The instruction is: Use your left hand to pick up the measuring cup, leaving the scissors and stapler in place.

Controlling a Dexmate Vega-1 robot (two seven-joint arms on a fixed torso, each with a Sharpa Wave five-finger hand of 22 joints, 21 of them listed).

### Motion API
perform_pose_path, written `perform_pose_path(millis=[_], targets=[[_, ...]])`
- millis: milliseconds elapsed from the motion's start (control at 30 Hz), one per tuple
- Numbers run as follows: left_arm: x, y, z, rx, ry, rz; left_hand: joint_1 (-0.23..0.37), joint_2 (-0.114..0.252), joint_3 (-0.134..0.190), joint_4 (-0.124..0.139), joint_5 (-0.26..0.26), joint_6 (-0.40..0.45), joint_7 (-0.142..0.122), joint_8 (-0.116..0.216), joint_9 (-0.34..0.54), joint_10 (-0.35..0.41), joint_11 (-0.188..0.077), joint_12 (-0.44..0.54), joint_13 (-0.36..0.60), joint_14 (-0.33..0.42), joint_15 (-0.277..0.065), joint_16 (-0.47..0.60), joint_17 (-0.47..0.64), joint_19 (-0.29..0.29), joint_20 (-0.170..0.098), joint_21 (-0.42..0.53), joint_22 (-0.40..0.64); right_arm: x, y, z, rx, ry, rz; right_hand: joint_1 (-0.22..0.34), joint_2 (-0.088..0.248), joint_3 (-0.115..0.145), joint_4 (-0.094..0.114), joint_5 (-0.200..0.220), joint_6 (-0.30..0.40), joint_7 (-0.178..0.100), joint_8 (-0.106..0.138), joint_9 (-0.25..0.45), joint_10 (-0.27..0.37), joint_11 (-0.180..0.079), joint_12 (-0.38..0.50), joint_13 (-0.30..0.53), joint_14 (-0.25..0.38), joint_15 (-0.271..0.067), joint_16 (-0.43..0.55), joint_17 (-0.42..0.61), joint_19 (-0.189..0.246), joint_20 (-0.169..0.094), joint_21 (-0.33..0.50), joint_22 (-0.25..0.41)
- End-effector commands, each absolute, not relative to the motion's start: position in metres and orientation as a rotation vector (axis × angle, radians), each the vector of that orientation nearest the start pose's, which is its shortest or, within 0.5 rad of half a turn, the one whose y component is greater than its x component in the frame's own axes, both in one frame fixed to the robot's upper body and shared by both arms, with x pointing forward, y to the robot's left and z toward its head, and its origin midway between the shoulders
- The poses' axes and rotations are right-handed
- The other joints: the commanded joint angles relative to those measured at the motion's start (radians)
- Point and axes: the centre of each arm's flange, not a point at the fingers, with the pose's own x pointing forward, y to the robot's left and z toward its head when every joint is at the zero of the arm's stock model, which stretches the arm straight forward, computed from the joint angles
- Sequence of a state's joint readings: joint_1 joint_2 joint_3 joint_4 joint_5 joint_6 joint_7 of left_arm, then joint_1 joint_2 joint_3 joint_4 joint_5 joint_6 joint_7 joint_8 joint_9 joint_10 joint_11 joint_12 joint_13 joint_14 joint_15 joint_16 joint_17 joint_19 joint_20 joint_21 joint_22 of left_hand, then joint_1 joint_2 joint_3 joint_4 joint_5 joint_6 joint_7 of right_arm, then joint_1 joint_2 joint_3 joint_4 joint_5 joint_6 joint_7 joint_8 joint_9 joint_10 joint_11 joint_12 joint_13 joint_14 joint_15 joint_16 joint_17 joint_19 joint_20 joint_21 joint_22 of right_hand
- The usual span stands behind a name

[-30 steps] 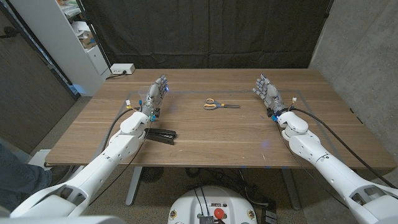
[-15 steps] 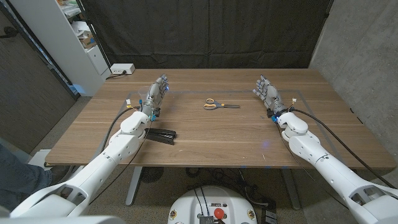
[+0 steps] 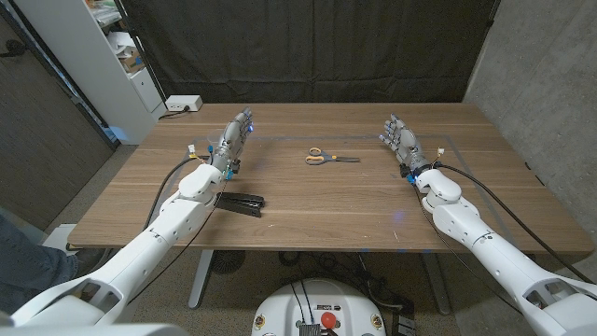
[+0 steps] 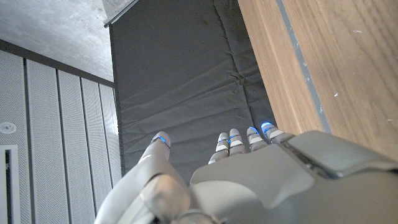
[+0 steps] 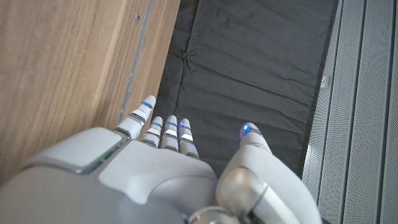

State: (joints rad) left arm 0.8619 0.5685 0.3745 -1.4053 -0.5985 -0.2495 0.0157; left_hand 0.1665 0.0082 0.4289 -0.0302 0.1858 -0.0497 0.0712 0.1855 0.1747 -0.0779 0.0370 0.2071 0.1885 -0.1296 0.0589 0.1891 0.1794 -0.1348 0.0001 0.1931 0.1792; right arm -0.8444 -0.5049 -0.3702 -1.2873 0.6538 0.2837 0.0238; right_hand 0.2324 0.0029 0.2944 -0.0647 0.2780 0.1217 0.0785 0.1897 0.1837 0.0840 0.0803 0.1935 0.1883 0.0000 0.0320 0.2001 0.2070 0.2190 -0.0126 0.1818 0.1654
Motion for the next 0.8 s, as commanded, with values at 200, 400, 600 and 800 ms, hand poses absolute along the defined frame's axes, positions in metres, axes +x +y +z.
perform_pose_path(millis=[200, 400, 600, 800], targets=[[0.616, 0.296, -0.01, 0.076, -0.649, -0.197, 0.003, 0.005, 0.003, -0.003, 0.008, 0.006, 0.004, 0.005, 0.003, 0.011, 0.001, 0.008, 0.002, 0.007, 0.004, 0.004, 0.001, -0.01, -0.001, 0.005, 0.003, 0.651, -0.288, -0.033, 0.049, -0.586, 0.194, 0.006, 0.002, 0.002, -0.003, 0.008, 0.008, 0.004, 0.008, 0.005, 0.002, 0.003, 0.003, 0.002, 0.003, 0.009, 0.004, 0.004, 0.003, 0.0, 0.007, 0.005], [0.606, 0.295, -0.008, 0.102, -0.675, -0.188, 0.004, 0.007, 0.003, -0.005, 0.008, 0.008, 0.005, 0.005, 0.003, 0.012, 0.007, 0.008, 0.002, 0.011, 0.007, 0.004, 0.001, -0.002, -0.001, 0.008, 0.003, 0.65, -0.284, -0.032, 0.048, -0.591, 0.196, 0.006, 0.002, 0.002, -0.004, 0.008, 0.008, 0.004, 0.007, 0.005, 0.0, 0.004, 0.002, 0.002, 0.001, 0.01, 0.003, 0.004, 0.001, 0.0, 0.007, 0.005], [0.599, 0.298, -0.011, 0.1, -0.682, -0.178, 0.005, 0.009, 0.003, -0.006, 0.008, 0.009, 0.005, 0.006, 0.003, 0.013, 0.003, 0.008, 0.002, 0.011, 0.007, 0.004, 0.001, -0.002, -0.001, 0.008, 0.003, 0.65, -0.284, -0.033, 0.045, -0.589, 0.199, 0.006, 0.003, 0.001, -0.004, 0.008, 0.007, 0.004, 0.007, 0.005, 0.0, 0.004, 0.002, 0.002, 0.0, 0.01, 0.003, 0.004, -0.001, 0.001, 0.006, 0.005], [0.593, 0.3, -0.014, 0.103, -0.693, -0.173, 0.006, 0.01, 0.004, -0.007, 0.008, 0.011, 0.005, 0.006, 0.003, 0.017, 0.001, 0.009, 0.002, 0.012, 0.007, 0.003, 0.001, -0.002, 0.0, 0.008, 0.003, 0.65, -0.284, -0.034, 0.043, -0.59, 0.2, 0.006, 0.003, 0.001, -0.005, 0.009, 0.009, 0.003, 0.007, 0.005, 0.005, 0.003, 0.004, 0.002, 0.006, 0.009, 0.005, 0.003, 0.001, 0.0, 0.007, 0.005]])
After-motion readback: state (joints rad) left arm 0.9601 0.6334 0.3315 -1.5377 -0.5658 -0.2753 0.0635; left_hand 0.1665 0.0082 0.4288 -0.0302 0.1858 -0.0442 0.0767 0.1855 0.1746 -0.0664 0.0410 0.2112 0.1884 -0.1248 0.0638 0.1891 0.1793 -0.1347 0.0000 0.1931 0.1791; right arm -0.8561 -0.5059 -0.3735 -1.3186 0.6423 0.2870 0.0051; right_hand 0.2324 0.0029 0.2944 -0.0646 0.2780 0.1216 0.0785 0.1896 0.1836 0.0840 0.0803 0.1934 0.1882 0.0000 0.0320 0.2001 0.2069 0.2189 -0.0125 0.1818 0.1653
